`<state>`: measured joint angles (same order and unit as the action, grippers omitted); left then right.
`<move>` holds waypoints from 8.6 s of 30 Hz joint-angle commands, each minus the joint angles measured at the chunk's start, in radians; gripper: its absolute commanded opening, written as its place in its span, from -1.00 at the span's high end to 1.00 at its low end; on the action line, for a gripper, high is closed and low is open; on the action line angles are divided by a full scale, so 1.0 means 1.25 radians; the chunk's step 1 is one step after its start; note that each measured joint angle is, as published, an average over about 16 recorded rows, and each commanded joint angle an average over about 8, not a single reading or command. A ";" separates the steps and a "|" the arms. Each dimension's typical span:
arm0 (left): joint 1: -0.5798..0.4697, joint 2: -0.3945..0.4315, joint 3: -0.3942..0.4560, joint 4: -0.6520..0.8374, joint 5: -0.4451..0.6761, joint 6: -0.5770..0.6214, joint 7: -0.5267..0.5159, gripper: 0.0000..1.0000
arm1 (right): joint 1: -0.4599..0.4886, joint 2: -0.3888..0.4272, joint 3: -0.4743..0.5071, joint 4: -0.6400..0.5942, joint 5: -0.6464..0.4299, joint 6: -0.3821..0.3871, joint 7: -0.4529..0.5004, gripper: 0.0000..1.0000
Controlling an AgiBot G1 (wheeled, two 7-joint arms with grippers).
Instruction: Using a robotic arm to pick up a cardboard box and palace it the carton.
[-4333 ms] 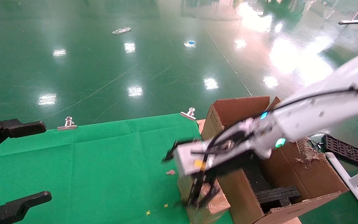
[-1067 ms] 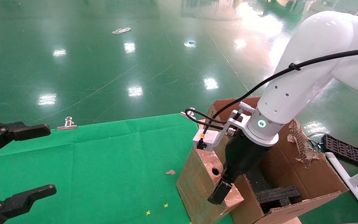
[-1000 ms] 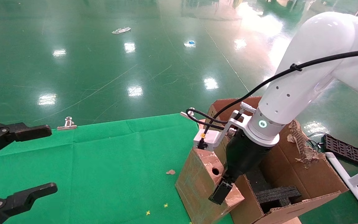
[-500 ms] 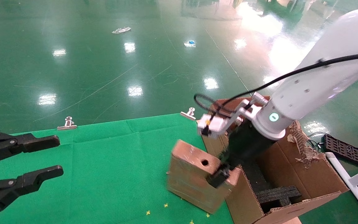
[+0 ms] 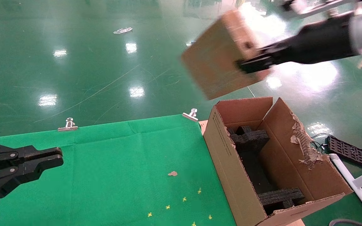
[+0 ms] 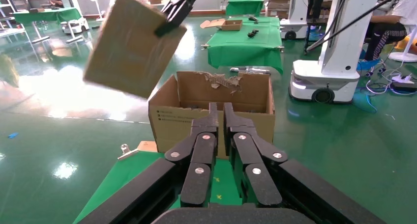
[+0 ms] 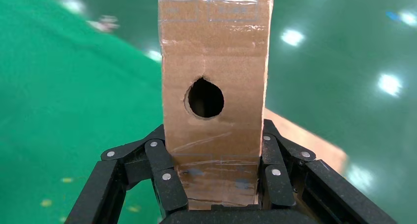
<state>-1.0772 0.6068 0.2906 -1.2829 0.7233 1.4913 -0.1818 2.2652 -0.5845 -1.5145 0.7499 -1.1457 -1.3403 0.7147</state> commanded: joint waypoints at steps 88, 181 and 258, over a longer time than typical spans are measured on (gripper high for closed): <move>-0.001 -0.002 0.004 0.000 -0.003 -0.002 0.002 -1.00 | -0.496 -0.165 -0.015 -0.585 -0.011 0.196 -0.075 -1.00; -0.002 -0.003 0.008 0.001 -0.006 -0.003 0.004 -1.00 | -0.788 -0.030 0.806 0.243 0.286 -0.069 -0.396 -1.00; -0.002 -0.003 0.008 0.001 -0.006 -0.004 0.005 -1.00 | -0.951 -0.021 0.985 0.425 0.331 -0.123 -0.421 -1.00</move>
<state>-1.0796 0.6026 0.3011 -1.2814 0.7157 1.4869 -0.1761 1.0768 -0.6112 -0.2828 1.2808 -0.7314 -1.4943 0.1882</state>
